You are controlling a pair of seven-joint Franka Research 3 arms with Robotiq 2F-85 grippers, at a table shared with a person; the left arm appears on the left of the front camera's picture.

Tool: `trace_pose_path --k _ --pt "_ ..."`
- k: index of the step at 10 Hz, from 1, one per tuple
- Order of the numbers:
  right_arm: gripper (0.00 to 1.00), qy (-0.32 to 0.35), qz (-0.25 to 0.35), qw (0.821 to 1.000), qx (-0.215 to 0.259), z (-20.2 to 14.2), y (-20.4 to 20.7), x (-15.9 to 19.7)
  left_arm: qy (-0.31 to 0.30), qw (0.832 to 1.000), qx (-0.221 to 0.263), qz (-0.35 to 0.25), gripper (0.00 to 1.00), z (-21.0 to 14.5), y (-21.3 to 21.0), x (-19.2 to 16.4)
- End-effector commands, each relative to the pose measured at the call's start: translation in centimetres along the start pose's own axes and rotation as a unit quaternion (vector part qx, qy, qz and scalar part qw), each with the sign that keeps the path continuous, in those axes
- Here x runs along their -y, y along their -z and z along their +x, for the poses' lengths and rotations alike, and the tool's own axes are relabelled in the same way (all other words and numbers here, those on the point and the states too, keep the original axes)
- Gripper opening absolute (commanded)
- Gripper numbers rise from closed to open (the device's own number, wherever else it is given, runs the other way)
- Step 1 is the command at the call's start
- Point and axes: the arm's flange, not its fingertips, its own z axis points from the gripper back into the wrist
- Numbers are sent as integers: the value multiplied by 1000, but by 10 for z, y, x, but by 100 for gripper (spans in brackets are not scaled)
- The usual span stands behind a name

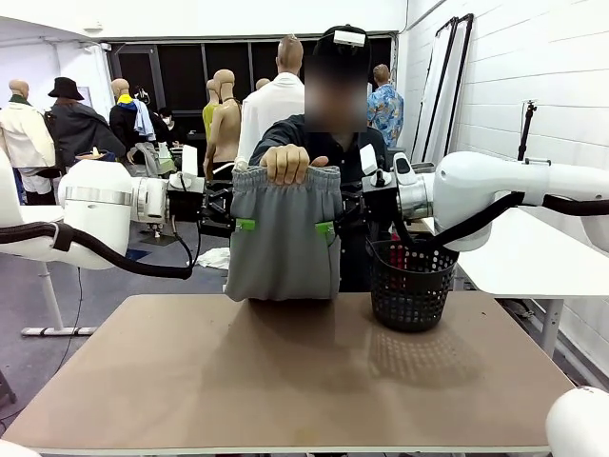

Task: Fold the training pants.
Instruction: Grab both ends of the Training pants handed by a person.

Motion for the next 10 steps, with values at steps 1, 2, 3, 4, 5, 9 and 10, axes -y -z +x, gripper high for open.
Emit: trace_pose_path --k 1,2,3,4,5,9,10 --pt "100 12 -10 1000 -4 3 6 6 11 999 31 7 100 7 3 -1" --pt "100 15 -12 1000 -2 2 6 7 8 1000 29 2 100 8 4 -2" --pt "100 29 0 1000 4 3 6 8 3 999 32 -1 100 7 5 -2" --pt "88 34 -4 999 6 3 6 9 -5 999 33 -4 80 5 6 -2" --pt "69 41 -4 999 8 3 5 9 -10 999 35 -10 60 5 7 -3" --pt "0 58 -2 998 11 4 3 11 -33 998 46 -25 0 5 12 -5" --pt "0 63 -1 998 10 3 4 12 -41 998 43 -26 0 4 12 -7"
